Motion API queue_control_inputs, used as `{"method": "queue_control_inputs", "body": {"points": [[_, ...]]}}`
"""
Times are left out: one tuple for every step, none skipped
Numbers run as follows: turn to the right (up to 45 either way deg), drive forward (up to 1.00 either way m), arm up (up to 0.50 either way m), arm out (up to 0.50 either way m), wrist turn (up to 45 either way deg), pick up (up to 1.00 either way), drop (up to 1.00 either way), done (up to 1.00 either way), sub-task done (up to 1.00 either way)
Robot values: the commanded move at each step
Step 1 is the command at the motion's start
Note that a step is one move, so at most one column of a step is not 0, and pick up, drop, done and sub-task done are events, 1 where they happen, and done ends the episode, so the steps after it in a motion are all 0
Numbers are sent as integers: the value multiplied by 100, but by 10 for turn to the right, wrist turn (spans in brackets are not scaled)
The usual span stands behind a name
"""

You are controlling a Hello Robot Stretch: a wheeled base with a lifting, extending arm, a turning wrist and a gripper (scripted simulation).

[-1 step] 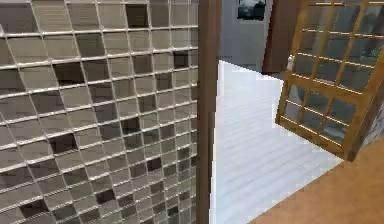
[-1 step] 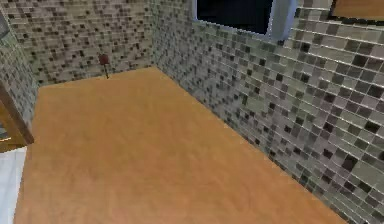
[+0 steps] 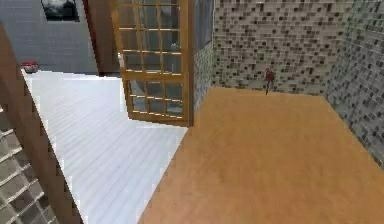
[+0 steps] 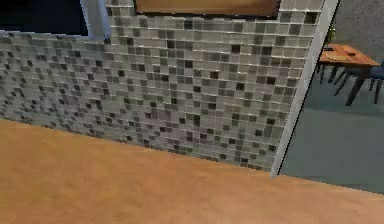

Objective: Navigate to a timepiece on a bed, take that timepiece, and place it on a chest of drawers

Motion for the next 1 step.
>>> {"method": "queue_control_inputs", "body": {"points": [[60, 0, 0, 0, 0, 0, 0, 0, 0]]}}
